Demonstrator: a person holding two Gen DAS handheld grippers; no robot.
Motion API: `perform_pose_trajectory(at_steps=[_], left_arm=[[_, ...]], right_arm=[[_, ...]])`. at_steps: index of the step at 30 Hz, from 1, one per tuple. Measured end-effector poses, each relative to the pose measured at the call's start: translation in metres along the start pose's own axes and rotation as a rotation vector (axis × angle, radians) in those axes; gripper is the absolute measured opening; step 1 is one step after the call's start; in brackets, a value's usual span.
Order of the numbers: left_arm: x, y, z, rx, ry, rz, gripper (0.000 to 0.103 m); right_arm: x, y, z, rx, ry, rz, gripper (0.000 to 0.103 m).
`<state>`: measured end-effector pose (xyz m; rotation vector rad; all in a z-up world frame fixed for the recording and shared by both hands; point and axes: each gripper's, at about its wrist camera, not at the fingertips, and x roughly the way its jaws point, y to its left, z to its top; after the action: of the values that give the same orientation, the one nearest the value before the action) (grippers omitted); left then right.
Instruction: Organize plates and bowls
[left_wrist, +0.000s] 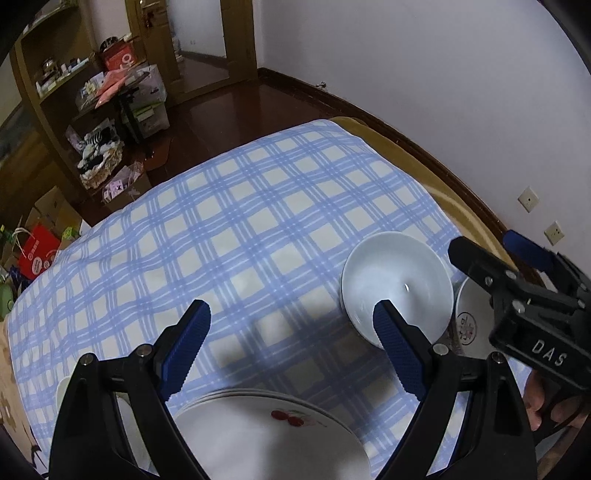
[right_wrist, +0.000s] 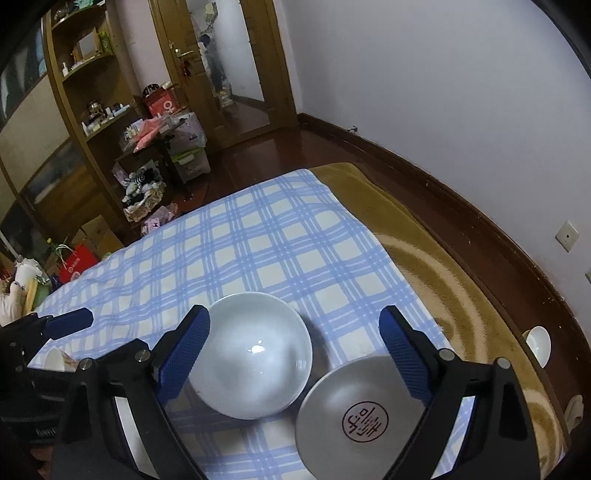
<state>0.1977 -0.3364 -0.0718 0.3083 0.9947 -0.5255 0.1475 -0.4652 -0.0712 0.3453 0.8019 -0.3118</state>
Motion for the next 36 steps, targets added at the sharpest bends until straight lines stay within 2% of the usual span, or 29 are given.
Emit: perform_pose_trajectory(at_steps=[4,9,18,36], left_arm=[[0.008,0.001,-0.004,-0.004,0.004,0.021,0.089],[0.017,0.007,-0.002,-0.044,0.024,-0.016,0.089],[0.029,-0.005,0.004,-0.022,0.058,-0.031,0.089],[0.053,-0.024,0.001,0.012,0.145,-0.025,0.087]], right_arm=[[0.005,-0.002,-0.001,0.008,0.015,-0.006,0.095],[0.011,-0.003,-0.006,-0.004,0.036,-0.026,0.087],[0.022,-0.011,-0.01,0.033,0.075,-0.012,0.074],[0.037,-0.029,-0.017,0.06,0.119,-0.004,0.069]])
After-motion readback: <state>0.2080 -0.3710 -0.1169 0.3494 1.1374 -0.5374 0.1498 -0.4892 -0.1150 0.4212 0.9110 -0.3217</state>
